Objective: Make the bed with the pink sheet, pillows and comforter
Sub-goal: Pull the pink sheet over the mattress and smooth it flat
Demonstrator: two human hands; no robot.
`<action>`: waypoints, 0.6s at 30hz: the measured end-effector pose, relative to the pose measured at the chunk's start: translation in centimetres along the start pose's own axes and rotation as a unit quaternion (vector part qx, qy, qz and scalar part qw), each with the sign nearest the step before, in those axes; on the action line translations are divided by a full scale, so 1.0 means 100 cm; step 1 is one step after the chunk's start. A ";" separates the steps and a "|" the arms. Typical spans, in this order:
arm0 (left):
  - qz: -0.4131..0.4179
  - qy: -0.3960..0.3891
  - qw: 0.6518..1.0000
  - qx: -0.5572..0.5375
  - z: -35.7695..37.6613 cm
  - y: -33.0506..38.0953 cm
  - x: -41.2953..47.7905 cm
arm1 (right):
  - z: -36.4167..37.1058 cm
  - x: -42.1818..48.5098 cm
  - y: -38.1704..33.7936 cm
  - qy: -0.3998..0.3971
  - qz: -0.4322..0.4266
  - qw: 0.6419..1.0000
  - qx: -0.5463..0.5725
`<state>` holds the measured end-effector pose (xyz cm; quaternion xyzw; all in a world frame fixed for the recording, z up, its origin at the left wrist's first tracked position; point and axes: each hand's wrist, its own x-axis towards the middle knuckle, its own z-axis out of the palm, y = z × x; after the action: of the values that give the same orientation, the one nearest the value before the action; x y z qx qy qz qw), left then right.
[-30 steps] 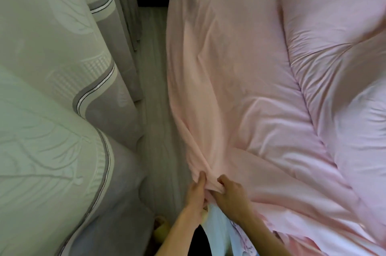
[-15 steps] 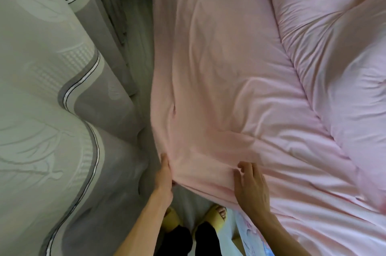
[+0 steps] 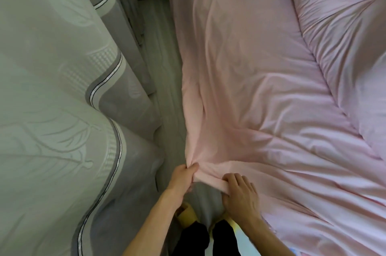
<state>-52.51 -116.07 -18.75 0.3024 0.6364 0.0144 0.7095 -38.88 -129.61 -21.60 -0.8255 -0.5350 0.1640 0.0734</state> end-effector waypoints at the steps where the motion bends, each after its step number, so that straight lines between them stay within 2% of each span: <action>1: 0.008 0.045 0.999 -0.011 -0.007 0.002 0.004 | -0.001 0.003 0.002 0.014 -0.007 1.000 -0.007; 4: 0.012 0.149 0.983 -0.107 -0.024 0.003 0.018 | -0.015 0.011 0.006 0.038 0.004 0.999 -0.033; 6: 0.007 0.180 0.971 -0.160 -0.026 0.002 0.024 | -0.023 0.014 0.013 0.025 0.023 0.999 -0.030; 8: -0.024 0.154 0.970 -0.187 -0.016 -0.002 0.022 | -0.031 0.011 0.020 0.003 0.059 0.998 0.005; 11: -0.103 0.011 0.988 -0.114 0.017 -0.014 0.009 | -0.040 0.006 0.022 -0.049 0.056 0.996 0.058; 13: -0.139 -0.089 0.985 -0.050 0.045 -0.029 -0.002 | -0.041 -0.002 0.017 -0.101 0.035 0.991 0.075; 14: -0.139 -0.111 0.983 -0.046 0.059 -0.036 -0.006 | -0.041 -0.006 0.014 -0.122 0.030 0.989 0.079; 15: -0.132 -0.108 0.984 -0.053 0.070 -0.042 -0.010 | -0.040 -0.011 0.013 -0.132 0.026 0.988 0.076; 18: -0.098 -0.006 0.991 -0.087 0.089 -0.058 -0.006 | -0.038 -0.021 0.017 -0.129 0.022 0.991 0.029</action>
<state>-46.57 -124.66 -20.75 0.1758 0.6551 -0.0023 0.7348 -36.90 -132.02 -18.18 -0.8066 -0.5167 0.2862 0.0236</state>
